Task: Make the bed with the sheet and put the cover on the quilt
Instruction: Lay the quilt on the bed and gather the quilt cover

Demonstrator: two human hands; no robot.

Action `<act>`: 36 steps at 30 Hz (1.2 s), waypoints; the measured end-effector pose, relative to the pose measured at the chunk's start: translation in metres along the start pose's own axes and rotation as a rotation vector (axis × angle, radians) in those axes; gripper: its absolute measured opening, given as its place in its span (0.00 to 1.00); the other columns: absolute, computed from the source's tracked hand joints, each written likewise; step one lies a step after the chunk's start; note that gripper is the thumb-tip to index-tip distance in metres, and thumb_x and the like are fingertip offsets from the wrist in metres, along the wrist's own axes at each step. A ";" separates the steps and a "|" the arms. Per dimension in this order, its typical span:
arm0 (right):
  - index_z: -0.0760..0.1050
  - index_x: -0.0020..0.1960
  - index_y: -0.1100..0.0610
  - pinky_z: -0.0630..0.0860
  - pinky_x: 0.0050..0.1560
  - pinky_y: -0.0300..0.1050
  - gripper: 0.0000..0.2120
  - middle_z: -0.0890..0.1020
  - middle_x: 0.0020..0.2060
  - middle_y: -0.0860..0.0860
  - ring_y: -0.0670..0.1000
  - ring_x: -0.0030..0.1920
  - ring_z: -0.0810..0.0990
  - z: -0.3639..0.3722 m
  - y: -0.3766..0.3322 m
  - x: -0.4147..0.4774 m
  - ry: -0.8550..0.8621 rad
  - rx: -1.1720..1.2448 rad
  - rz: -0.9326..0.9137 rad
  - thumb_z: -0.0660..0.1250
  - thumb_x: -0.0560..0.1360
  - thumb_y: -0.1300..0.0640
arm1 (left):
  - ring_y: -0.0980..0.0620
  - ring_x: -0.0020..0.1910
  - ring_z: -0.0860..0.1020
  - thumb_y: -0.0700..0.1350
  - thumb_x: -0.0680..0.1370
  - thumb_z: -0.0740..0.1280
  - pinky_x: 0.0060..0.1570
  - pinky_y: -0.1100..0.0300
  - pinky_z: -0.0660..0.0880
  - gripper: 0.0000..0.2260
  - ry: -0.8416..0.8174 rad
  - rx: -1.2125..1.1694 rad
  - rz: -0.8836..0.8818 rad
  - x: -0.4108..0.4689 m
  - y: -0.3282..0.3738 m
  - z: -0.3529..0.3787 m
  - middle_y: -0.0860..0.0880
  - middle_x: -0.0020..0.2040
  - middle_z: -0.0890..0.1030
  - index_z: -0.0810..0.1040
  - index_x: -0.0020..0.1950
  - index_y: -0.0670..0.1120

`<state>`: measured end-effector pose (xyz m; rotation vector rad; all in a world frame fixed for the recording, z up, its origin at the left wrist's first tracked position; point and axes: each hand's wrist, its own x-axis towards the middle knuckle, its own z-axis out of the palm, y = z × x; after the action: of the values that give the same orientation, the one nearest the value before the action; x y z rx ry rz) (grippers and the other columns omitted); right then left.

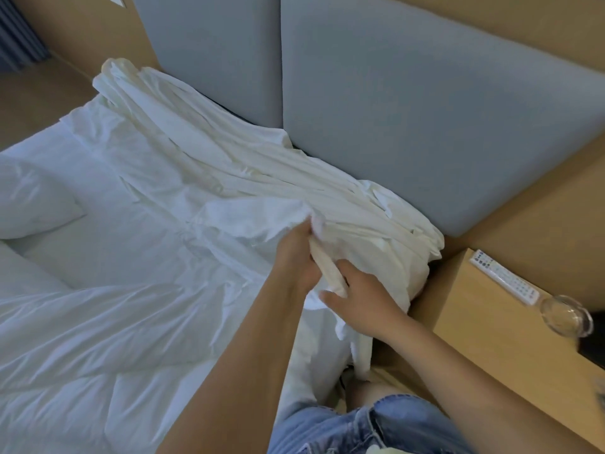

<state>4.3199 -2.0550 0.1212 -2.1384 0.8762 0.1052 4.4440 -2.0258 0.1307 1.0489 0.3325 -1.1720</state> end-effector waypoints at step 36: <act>0.81 0.51 0.61 0.73 0.45 0.41 0.11 0.81 0.41 0.53 0.52 0.43 0.79 0.023 0.013 0.008 0.433 0.125 -0.236 0.61 0.78 0.61 | 0.45 0.54 0.81 0.59 0.66 0.75 0.62 0.50 0.74 0.29 -0.036 0.342 -0.241 -0.003 -0.035 -0.057 0.42 0.53 0.83 0.79 0.59 0.40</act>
<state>4.3226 -2.0487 0.0950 -2.1619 0.8345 -0.5358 4.4289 -1.9778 0.0864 1.3084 0.2382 -1.4987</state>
